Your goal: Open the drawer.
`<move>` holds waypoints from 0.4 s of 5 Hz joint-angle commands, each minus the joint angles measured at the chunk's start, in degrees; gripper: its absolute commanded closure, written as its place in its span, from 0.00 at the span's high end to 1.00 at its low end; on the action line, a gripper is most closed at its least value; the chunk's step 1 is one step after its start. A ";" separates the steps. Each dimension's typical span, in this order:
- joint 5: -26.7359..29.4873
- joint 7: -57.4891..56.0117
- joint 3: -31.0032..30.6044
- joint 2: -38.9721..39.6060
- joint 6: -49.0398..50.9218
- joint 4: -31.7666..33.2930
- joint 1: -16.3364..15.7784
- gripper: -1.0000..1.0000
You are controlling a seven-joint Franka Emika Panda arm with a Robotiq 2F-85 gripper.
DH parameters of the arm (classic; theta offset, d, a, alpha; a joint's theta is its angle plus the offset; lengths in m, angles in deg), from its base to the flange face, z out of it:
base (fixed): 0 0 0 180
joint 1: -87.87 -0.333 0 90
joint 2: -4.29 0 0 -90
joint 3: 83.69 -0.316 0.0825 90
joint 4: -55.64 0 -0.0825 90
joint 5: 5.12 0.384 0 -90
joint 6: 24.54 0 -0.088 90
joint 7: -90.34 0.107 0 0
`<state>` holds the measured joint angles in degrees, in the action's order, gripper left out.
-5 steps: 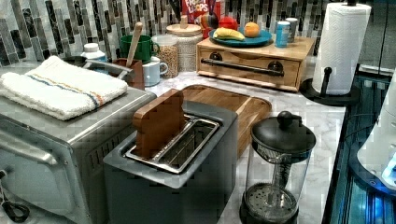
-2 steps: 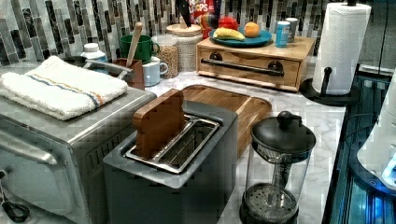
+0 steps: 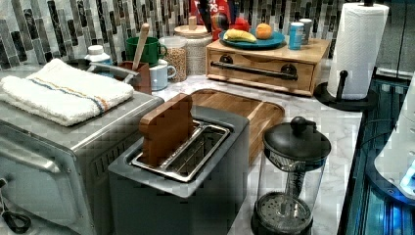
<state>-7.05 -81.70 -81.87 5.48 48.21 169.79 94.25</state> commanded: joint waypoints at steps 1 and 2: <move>-1.73 -12.77 2.91 -2.91 -4.51 4.80 2.57 1.00; -3.04 -14.33 2.14 -1.72 -5.31 4.81 3.26 1.00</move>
<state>-9.44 -90.91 -78.91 4.60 42.90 174.37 99.99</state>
